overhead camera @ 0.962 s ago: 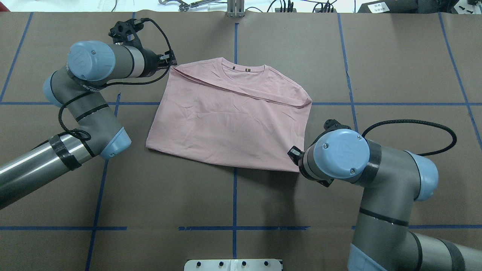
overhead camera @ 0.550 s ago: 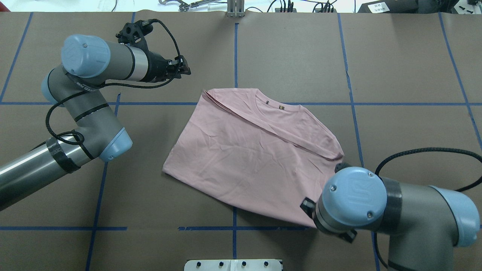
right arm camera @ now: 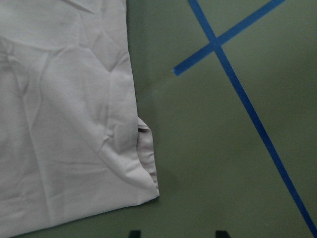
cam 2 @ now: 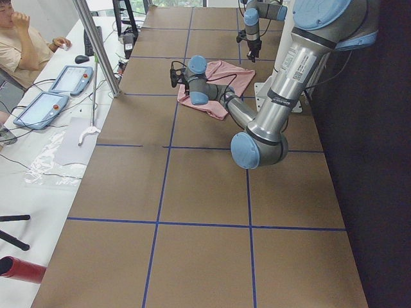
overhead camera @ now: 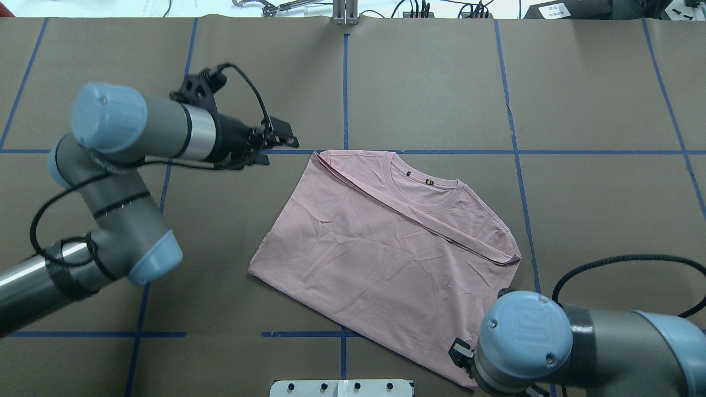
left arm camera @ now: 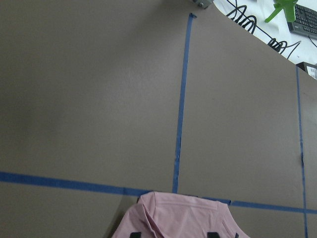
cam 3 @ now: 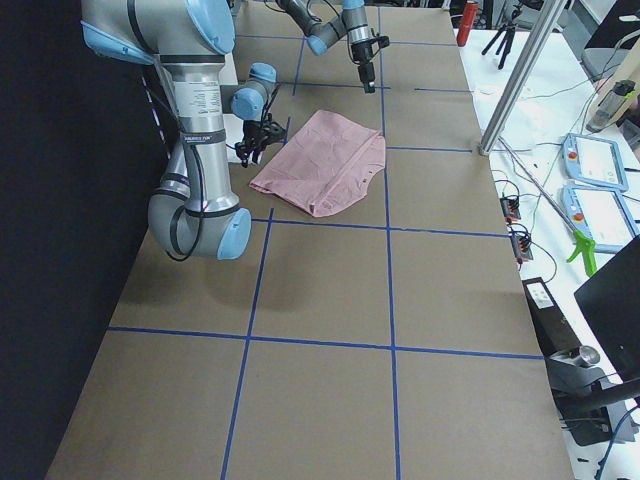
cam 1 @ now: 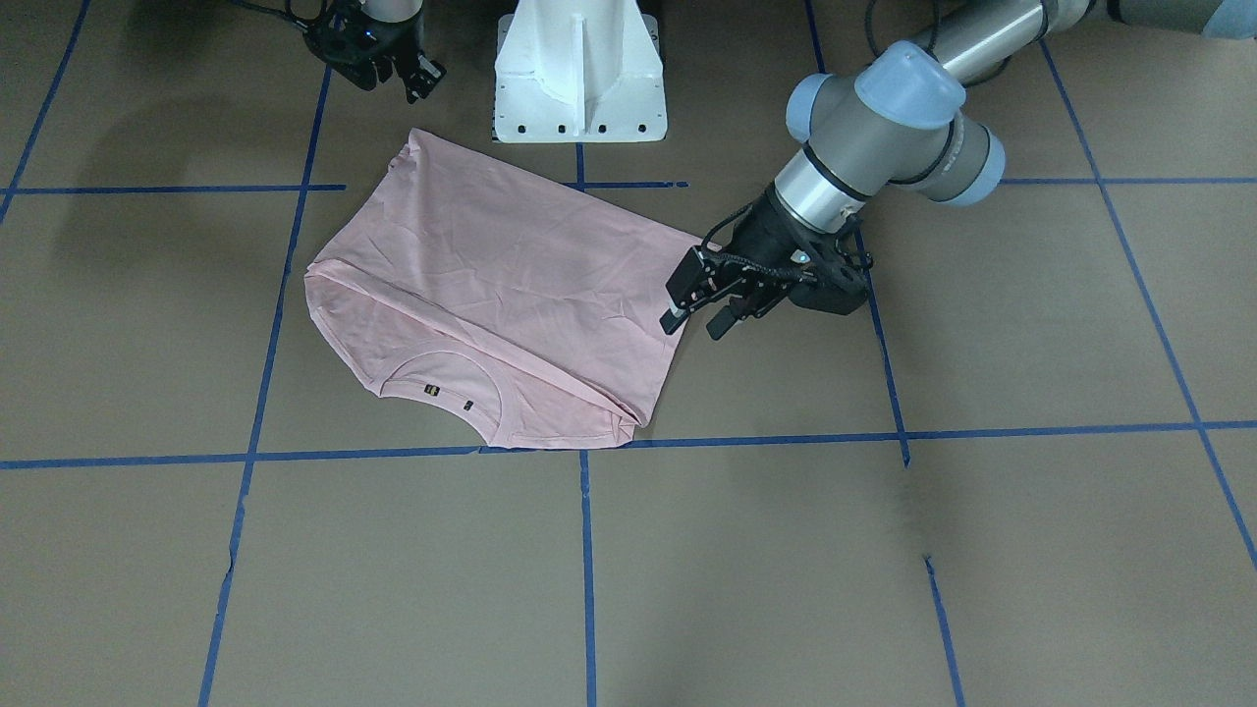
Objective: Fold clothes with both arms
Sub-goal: 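Move the right gripper to the far corner while the left gripper reaches the near corner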
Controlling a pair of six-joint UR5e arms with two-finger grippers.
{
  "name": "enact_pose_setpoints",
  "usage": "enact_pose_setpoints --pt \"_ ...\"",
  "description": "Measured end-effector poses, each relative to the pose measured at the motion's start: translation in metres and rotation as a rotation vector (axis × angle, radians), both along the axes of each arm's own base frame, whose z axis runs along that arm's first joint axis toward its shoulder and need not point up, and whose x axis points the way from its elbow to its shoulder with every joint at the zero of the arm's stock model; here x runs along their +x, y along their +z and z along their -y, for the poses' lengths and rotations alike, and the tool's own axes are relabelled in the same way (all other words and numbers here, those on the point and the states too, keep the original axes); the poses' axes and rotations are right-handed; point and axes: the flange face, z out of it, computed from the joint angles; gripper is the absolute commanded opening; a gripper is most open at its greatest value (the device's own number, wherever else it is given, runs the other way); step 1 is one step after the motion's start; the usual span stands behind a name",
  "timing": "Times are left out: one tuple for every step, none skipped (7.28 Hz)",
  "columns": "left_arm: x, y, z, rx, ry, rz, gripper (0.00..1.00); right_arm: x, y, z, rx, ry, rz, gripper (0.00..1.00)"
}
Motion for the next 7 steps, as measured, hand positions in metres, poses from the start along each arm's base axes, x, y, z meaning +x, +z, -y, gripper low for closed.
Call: enact_pose_setpoints --pt "0.023 0.003 -0.033 -0.045 0.012 0.042 0.94 0.014 -0.017 0.031 0.014 0.070 0.039 1.00" --pt "0.041 0.008 -0.058 -0.073 0.032 0.089 0.95 0.033 -0.037 0.073 0.041 0.161 0.081 1.00" --pt "0.050 0.018 -0.080 -0.123 0.051 0.164 0.95 0.060 -0.049 0.121 0.091 0.242 0.109 1.00" --pt "0.052 0.026 -0.094 -0.177 0.062 0.241 0.95 0.080 -0.053 0.155 0.141 0.279 0.121 1.00" --pt "0.054 0.034 -0.103 -0.217 0.061 0.315 0.95 0.085 -0.051 0.177 0.172 0.296 0.128 1.00" --pt "0.060 0.042 -0.112 -0.236 0.054 0.378 0.93 0.082 -0.046 0.191 0.188 0.304 0.136 1.00" --pt "0.069 0.048 -0.118 -0.240 0.051 0.417 0.89 0.077 -0.042 0.199 0.197 0.309 0.145 1.00"
